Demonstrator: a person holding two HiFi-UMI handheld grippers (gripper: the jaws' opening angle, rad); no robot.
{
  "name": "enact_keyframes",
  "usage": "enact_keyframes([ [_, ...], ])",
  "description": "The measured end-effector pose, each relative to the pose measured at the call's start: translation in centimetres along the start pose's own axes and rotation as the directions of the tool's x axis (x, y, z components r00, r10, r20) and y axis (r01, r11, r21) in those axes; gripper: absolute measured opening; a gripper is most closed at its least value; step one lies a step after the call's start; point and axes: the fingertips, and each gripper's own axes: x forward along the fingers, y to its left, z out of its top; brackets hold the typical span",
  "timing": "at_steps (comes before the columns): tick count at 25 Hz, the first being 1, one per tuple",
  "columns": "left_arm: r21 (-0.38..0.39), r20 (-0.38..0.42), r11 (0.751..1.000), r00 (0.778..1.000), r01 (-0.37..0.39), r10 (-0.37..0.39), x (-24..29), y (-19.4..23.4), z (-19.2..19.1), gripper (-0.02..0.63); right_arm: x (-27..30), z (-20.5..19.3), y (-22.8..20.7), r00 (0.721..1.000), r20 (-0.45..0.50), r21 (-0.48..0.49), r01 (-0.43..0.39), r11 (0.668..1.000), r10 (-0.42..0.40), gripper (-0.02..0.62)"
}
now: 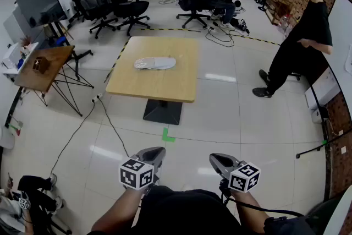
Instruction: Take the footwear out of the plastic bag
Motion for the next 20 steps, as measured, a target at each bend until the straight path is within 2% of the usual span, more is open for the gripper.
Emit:
enact_keyframes([
  [4,0.000,0.004,1.000,1.000,0.002,-0.002,1.7,-0.6,0.5,0.008,-0.7,0.2,-2.0,1.000,0.004,0.002,0.010,1.000,-0.010,0.003],
  [10,0.005,-0.032,1.000,0.999,0.012,-0.011,3.3,-0.4,0.8,0.008,-0.3,0.3,-4.1,1.000,0.007,0.045,0.024,0.999,-0.025,0.003],
  [16,-0.021,-0.049,1.000,0.999,0.011,-0.012,5.9,2.9,2.2,0.008,3.3,2.0,-6.2,1.000,-0.013,0.058,0.020,0.998,-0.020,0.003],
  [20,-0.037,-0.052,0.999,0.998,0.023,-0.025,8.7,6.4,4.8,0.008,6.7,4.6,-8.4,0.998,-0.049,0.043,0.033,0.999,-0.031,0.003],
])
